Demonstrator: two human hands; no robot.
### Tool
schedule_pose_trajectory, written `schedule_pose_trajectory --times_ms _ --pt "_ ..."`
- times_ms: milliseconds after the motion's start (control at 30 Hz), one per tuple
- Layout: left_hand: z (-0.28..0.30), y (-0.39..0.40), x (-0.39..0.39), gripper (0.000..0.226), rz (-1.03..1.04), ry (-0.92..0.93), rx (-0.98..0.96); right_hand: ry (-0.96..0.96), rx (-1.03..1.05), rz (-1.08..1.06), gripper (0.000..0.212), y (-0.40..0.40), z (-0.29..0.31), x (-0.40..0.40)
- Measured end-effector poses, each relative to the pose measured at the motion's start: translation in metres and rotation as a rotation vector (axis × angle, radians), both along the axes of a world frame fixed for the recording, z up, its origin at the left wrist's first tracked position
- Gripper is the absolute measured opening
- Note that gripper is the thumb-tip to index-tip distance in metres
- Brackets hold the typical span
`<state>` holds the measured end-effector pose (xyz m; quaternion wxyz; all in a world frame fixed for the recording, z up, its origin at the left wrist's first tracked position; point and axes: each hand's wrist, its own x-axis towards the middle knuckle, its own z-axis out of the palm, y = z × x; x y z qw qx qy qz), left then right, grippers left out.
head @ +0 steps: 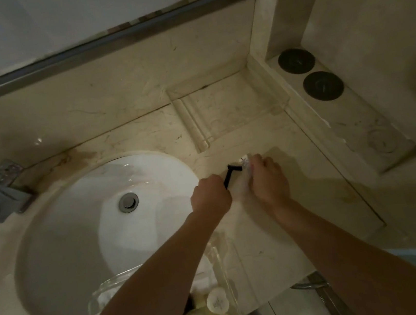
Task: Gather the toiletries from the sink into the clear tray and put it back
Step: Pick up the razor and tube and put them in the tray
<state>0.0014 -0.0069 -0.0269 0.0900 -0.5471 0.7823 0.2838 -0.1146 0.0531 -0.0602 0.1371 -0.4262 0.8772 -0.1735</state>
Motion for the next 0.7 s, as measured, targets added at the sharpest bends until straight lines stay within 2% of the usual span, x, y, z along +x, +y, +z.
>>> schedule_pose_trajectory --times_ms 67,133,233,300,367,433,500,633,700 --pt "0.006 -0.004 0.012 0.02 0.039 0.051 0.035 -0.024 -0.018 0.018 0.023 0.004 0.001 0.006" --pt "0.013 -0.007 0.026 0.019 0.084 0.118 0.084 -0.132 -0.083 -0.041 0.022 0.008 0.004 0.014" --pt "0.022 -0.009 0.053 0.02 0.124 0.167 0.13 -0.269 -0.193 -0.119 0.005 0.016 0.008 0.032" --pt "0.025 -0.007 0.072 0.022 0.159 0.188 0.137 -0.298 -0.196 -0.149 0.011 0.021 0.01 0.043" --pt "0.025 -0.003 0.09 0.021 0.204 0.215 0.153 -0.276 -0.107 -0.189 0.03 0.024 0.013 0.052" --pt "0.022 0.002 0.105 0.018 0.257 0.252 0.184 -0.26 -0.051 -0.216 0.038 0.026 0.016 0.059" --pt "0.017 0.007 0.116 0.018 0.29 0.263 0.204 -0.226 -0.047 -0.163 0.039 0.026 0.018 0.068" --pt "0.008 0.013 0.125 0.021 0.335 0.262 0.232 -0.134 0.021 0.104 0.051 0.015 0.016 0.084" --pt "0.004 0.01 0.126 0.022 0.388 0.274 0.253 -0.072 0.096 0.235 0.047 0.008 0.012 0.086"
